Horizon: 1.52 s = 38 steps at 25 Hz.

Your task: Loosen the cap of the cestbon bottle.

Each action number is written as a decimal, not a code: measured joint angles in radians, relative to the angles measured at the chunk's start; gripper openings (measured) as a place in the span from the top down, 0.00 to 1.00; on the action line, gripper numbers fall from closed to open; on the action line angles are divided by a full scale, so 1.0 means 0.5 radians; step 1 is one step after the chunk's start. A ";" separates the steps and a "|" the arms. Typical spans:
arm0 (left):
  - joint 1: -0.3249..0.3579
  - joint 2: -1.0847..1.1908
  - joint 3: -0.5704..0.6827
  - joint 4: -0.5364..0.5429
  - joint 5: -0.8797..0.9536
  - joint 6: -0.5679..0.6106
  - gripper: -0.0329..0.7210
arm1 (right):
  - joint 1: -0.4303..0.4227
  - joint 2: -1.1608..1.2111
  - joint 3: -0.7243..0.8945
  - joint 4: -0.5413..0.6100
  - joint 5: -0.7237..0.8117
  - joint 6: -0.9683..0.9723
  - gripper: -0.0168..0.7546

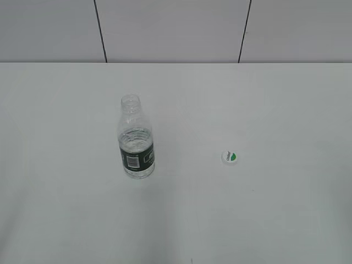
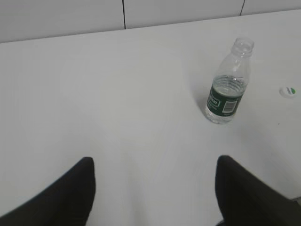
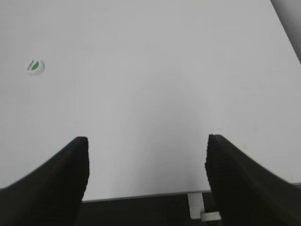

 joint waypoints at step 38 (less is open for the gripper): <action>0.000 -0.017 0.001 0.053 0.008 0.000 0.32 | -0.174 -0.264 0.004 -0.008 0.010 -0.042 0.21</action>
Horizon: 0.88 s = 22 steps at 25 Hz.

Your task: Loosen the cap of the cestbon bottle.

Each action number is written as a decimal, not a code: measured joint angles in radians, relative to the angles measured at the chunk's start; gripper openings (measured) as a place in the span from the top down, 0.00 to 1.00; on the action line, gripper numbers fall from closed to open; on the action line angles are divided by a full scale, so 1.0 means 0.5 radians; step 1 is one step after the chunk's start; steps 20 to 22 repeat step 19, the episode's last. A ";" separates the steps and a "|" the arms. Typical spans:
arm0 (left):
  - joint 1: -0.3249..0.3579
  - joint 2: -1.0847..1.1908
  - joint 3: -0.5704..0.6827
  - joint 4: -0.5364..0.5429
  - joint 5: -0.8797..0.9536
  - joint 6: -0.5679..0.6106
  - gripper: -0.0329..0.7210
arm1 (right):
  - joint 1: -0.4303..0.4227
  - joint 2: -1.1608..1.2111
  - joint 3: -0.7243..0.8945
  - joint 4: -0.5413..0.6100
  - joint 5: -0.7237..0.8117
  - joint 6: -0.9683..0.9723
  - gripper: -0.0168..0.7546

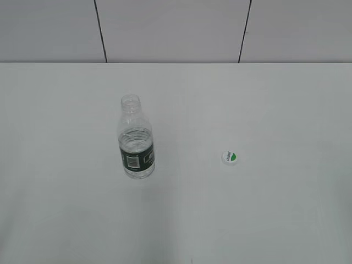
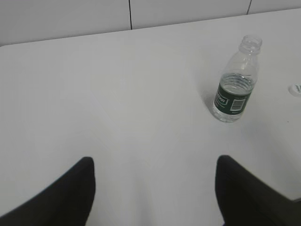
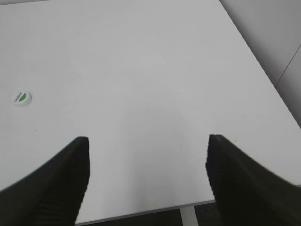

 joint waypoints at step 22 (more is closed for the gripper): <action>0.000 0.000 0.002 0.000 0.000 0.000 0.32 | 0.016 0.000 0.000 0.000 0.000 0.000 0.21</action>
